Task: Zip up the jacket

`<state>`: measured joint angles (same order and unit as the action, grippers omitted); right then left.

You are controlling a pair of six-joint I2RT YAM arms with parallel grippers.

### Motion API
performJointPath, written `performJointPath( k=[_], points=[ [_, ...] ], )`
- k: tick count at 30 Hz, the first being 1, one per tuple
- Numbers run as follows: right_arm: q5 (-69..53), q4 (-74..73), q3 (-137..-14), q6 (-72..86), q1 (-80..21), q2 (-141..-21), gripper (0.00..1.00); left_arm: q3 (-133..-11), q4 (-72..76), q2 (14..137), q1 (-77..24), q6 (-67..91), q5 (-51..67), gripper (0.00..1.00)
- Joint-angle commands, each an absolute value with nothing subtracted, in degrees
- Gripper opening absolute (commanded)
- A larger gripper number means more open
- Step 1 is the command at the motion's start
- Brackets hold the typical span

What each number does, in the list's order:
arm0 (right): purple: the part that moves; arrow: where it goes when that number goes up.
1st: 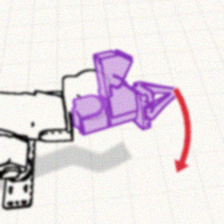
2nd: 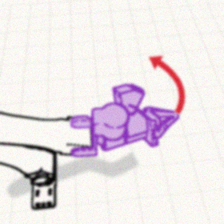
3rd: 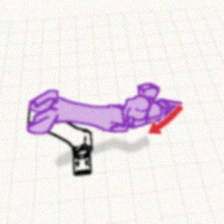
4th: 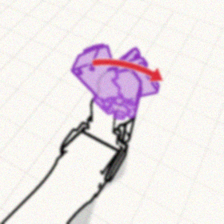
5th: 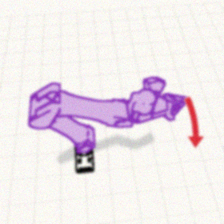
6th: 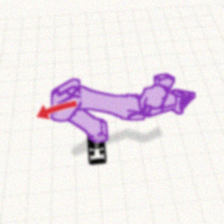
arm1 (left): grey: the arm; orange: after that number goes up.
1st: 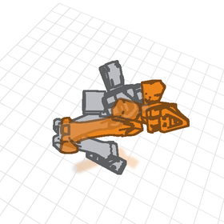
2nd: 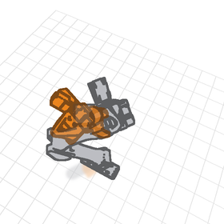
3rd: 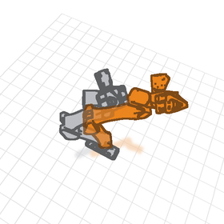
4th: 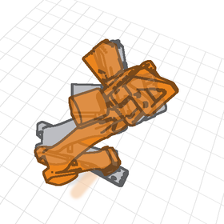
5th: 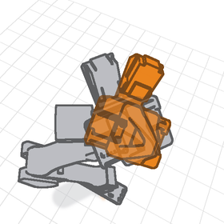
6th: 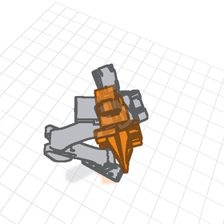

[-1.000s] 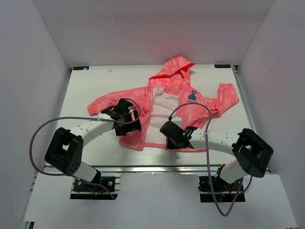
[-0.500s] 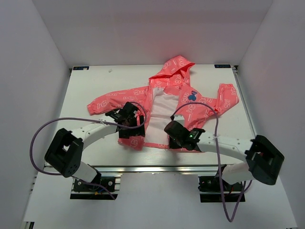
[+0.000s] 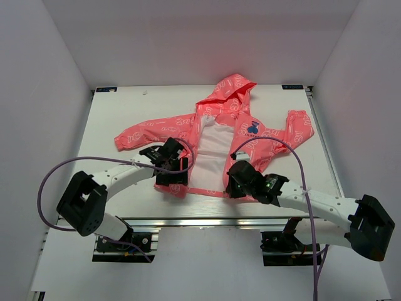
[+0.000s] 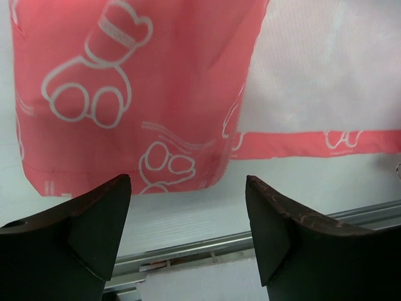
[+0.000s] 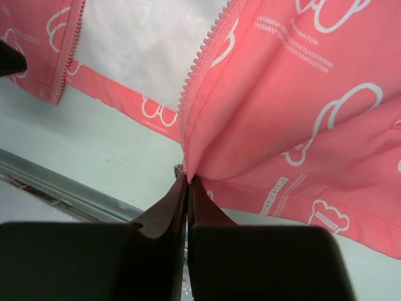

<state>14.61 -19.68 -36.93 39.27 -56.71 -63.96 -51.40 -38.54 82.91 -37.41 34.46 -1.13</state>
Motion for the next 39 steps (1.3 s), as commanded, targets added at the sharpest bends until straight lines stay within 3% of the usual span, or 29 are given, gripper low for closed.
performJointPath(
  k=[1, 6, 20, 27, 31, 36, 39],
  points=[
    [14.24, -19.69, -36.91, 38.14, -56.34, -64.16, 0.0, -50.54, -41.56, 82.96, -39.02, 34.45, -3.34, 0.83],
    [14.06, -18.98, -36.04, 37.88, -55.99, -64.42, 0.0, -48.34, -41.92, 85.25, -40.07, 35.77, -4.49, 0.75],
    [13.8, -17.84, -33.66, 39.02, -55.28, -64.34, 0.0, -47.55, -39.12, 93.33, -44.74, 39.99, -7.91, 0.72],
    [13.45, -18.1, -32.87, 39.55, -55.28, -64.25, 0.0, -48.07, -36.21, 96.58, -45.79, 39.9, -6.86, 0.59],
    [13.71, -18.28, -32.43, 39.99, -55.28, -63.72, 0.0, -48.16, -35.07, 98.17, -45.97, 39.46, -6.51, 0.41],
    [13.27, -17.84, -31.91, 39.64, -55.2, -63.19, 0.0, -48.08, -33.58, 98.88, -45.97, 39.11, -5.98, 0.0],
    [12.66, -16.62, -31.38, 38.76, -55.28, -62.67, 0.0, -47.81, -32.61, 97.04, -45.97, 38.94, -5.89, 0.0]
  ],
)
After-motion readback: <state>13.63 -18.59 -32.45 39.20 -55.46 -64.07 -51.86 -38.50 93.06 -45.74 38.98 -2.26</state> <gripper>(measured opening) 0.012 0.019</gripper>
